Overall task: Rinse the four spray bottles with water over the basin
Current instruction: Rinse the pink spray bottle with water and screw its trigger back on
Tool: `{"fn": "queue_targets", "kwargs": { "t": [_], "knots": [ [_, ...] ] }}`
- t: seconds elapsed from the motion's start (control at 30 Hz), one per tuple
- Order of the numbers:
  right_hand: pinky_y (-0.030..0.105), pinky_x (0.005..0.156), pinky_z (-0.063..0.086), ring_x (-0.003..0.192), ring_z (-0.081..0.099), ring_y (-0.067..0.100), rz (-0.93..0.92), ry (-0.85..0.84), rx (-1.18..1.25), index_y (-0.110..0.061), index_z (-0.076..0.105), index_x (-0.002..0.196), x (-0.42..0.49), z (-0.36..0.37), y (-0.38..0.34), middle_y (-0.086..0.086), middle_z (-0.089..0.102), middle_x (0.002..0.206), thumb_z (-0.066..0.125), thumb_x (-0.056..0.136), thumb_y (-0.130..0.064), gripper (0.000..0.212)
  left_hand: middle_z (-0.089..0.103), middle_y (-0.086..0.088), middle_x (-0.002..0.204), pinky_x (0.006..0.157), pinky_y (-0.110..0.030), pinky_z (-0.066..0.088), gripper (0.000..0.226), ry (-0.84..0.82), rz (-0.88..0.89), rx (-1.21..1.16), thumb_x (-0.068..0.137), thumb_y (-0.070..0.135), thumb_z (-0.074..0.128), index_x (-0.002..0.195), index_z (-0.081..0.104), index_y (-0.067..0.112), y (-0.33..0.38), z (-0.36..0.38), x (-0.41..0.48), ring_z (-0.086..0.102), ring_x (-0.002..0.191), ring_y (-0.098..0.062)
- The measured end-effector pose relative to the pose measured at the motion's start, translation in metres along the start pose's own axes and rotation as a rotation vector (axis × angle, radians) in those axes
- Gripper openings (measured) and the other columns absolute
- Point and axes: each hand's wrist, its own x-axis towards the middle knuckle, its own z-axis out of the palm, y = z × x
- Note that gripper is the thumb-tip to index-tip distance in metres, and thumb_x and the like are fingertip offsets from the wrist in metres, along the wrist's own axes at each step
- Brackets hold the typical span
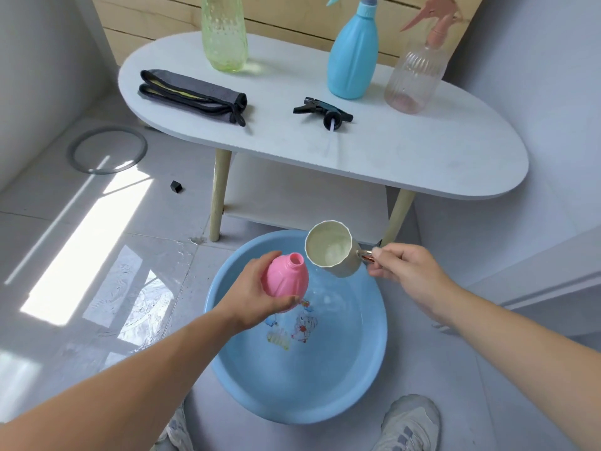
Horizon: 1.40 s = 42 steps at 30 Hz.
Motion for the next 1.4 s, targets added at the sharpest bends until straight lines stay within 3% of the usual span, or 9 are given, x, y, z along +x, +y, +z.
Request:
{"fn": "queue_targets", "kwargs": {
  "t": [0.17, 0.3, 0.47, 0.63, 0.77, 0.97, 1.13, 1.23, 1.4],
  "knots": [
    [0.035, 0.097, 0.054, 0.085, 0.071, 0.012, -0.098, 0.02, -0.067, -0.012, 0.076, 0.083, -0.015, -0.008, -0.026, 0.008, 0.075, 0.086, 0.063, 0.096, -0.026, 0.023, 0.054, 0.002, 0.128, 0.069, -0.037, 0.066, 0.081, -0.022, 0.056, -0.001, 0.057, 0.042, 0.09, 0.13, 0.056, 0.038, 0.009, 0.003, -0.001, 0.063, 0.11, -0.018],
    [0.027, 0.091, 0.052, 0.087, 0.07, 0.011, -0.143, 0.037, -0.092, -0.012, 0.077, 0.086, -0.022, -0.007, -0.036, -0.004, 0.077, 0.092, 0.063, 0.096, -0.022, 0.021, 0.055, 0.001, 0.128, 0.071, -0.036, 0.066, 0.081, -0.018, 0.068, 0.007, 0.057, 0.044, 0.089, 0.13, 0.056, 0.037, 0.011, 0.004, -0.002, 0.063, 0.11, -0.018],
    [0.019, 0.086, 0.049, 0.094, 0.069, 0.007, -0.204, 0.061, -0.178, -0.026, 0.072, 0.068, -0.022, -0.005, -0.039, -0.013, 0.076, 0.101, 0.065, 0.095, -0.021, 0.028, 0.057, 0.001, 0.125, 0.068, -0.042, 0.066, 0.075, -0.022, 0.066, -0.014, 0.057, 0.042, 0.089, 0.125, 0.057, 0.04, 0.014, 0.002, -0.003, 0.064, 0.107, -0.019],
    [0.004, 0.072, 0.041, 0.079, 0.061, -0.007, -0.241, 0.071, -0.273, -0.021, 0.072, 0.071, -0.023, -0.004, -0.039, -0.012, 0.073, 0.108, 0.066, 0.094, -0.022, 0.024, 0.055, 0.002, 0.126, 0.069, -0.037, 0.066, 0.067, -0.02, 0.064, -0.012, 0.061, 0.036, 0.09, 0.114, 0.053, 0.053, 0.017, 0.003, -0.003, 0.063, 0.107, -0.018],
    [0.006, 0.074, 0.042, 0.078, 0.061, -0.005, -0.247, 0.067, -0.265, -0.016, 0.074, 0.076, -0.024, -0.004, -0.038, -0.01, 0.072, 0.111, 0.066, 0.093, -0.022, 0.02, 0.057, 0.002, 0.124, 0.07, -0.039, 0.066, 0.066, -0.022, 0.077, -0.007, 0.061, 0.036, 0.09, 0.114, 0.055, 0.051, 0.017, 0.004, -0.002, 0.064, 0.107, -0.02],
    [0.01, 0.075, 0.045, 0.088, 0.066, 0.014, -0.258, 0.079, -0.259, -0.014, 0.076, 0.08, -0.025, -0.002, -0.04, -0.009, 0.071, 0.113, 0.067, 0.092, -0.021, 0.017, 0.058, 0.003, 0.121, 0.07, -0.02, 0.061, 0.067, -0.011, 0.098, 0.0, 0.06, 0.035, 0.088, 0.118, 0.056, 0.041, 0.015, 0.006, -0.001, 0.064, 0.105, -0.015],
    [0.012, 0.081, 0.046, 0.093, 0.066, 0.001, -0.273, 0.073, -0.255, -0.012, 0.076, 0.083, -0.026, -0.001, -0.041, -0.007, 0.07, 0.116, 0.068, 0.092, -0.018, 0.014, 0.058, 0.0, 0.125, 0.074, -0.03, 0.065, 0.073, -0.017, 0.091, 0.021, 0.057, 0.044, 0.088, 0.123, 0.057, 0.041, 0.008, 0.005, 0.001, 0.064, 0.107, -0.019],
    [0.01, 0.083, 0.046, 0.095, 0.064, -0.005, -0.286, 0.071, -0.254, -0.012, 0.077, 0.085, -0.026, -0.001, -0.039, -0.006, 0.069, 0.116, 0.069, 0.092, -0.018, 0.012, 0.058, 0.0, 0.125, 0.075, -0.025, 0.063, 0.076, -0.022, 0.094, 0.017, 0.055, 0.048, 0.088, 0.124, 0.057, 0.039, 0.007, 0.006, 0.002, 0.064, 0.108, -0.02],
    [0.016, 0.091, 0.048, 0.105, 0.064, -0.001, -0.327, 0.076, -0.271, -0.02, 0.076, 0.082, -0.024, -0.001, -0.038, -0.006, 0.069, 0.116, 0.069, 0.091, -0.016, 0.012, 0.056, 0.0, 0.126, 0.07, -0.017, 0.059, 0.071, -0.019, 0.089, 0.005, 0.064, 0.031, 0.093, 0.123, 0.054, 0.04, 0.007, 0.006, 0.003, 0.063, 0.108, -0.018]
  ]
}}
